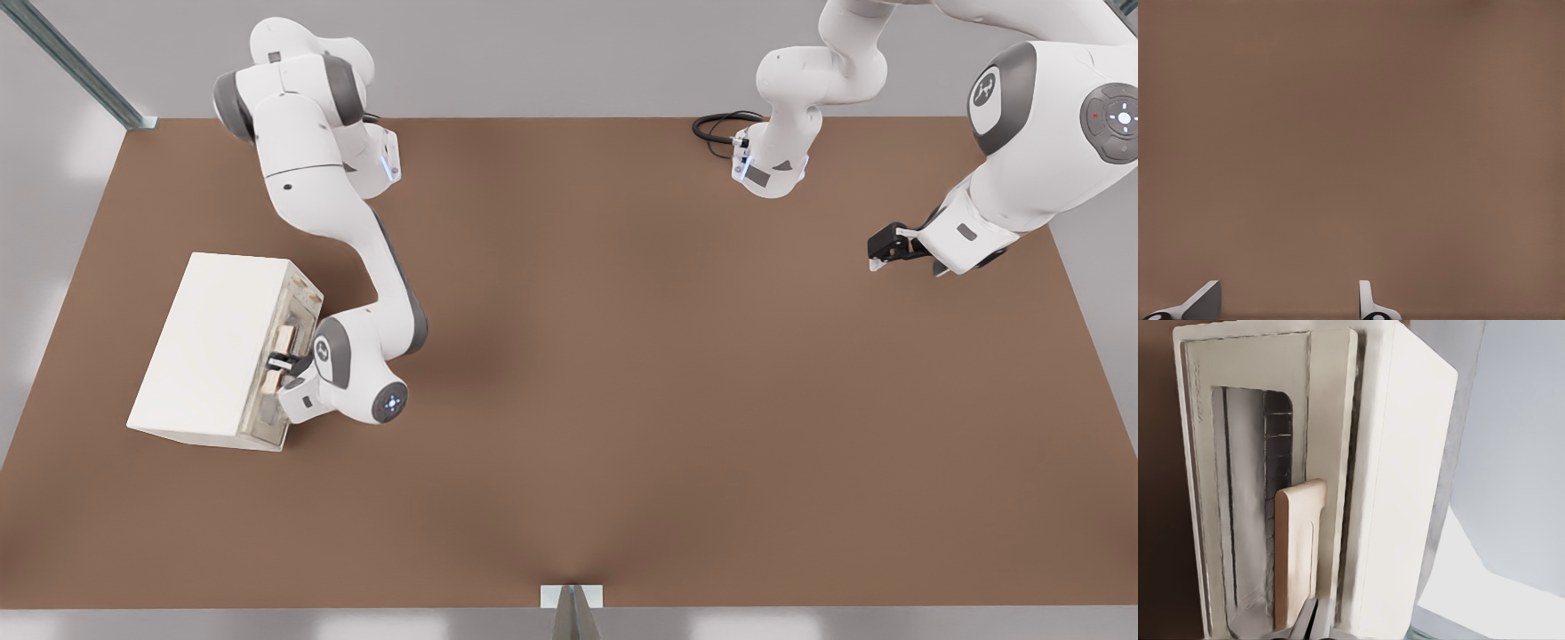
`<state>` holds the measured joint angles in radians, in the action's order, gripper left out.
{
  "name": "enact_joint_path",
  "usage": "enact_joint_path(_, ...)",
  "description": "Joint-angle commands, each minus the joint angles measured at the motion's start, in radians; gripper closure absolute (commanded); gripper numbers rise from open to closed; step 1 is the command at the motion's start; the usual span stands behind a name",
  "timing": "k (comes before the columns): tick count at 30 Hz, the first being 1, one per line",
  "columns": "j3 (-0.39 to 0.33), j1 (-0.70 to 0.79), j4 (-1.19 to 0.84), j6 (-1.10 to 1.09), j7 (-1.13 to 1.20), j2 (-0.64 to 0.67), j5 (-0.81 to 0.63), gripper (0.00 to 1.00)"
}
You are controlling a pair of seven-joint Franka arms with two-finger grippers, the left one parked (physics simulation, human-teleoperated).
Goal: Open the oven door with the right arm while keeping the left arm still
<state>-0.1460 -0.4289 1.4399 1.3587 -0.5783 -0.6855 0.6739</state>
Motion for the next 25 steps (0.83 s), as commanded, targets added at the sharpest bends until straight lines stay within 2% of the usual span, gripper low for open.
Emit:
enact_joint_path(1, 0.000, -0.014, -0.059, 0.005, -0.049, -0.008, -0.034, 0.79)
enact_joint_path(3, 0.006, 0.039, -0.128, 0.008, 0.027, 0.070, -0.221, 0.79)
enact_joint_path(5, 0.008, 0.145, -0.130, 0.092, 0.189, 0.181, -0.536, 0.79)
enact_joint_path(6, 0.008, 0.199, -0.127, 0.109, 0.308, 0.228, -0.648, 0.79)
enact_joint_path(8, -0.001, 0.220, -0.164, 0.079, 0.462, 0.293, -0.694, 0.79)
enact_joint_path(9, -0.001, 0.243, -0.124, 0.079, 0.474, 0.348, -0.748, 0.56)
enact_joint_path(10, -0.003, 0.253, -0.099, 0.077, 0.517, 0.366, -0.737, 0.00)
enact_joint_path(15, -0.010, 0.262, -0.099, 0.117, 0.540, 0.409, -0.738, 0.00)
enact_joint_path(25, -0.030, 0.262, -0.104, 0.123, 0.535, 0.415, -0.726, 0.00)
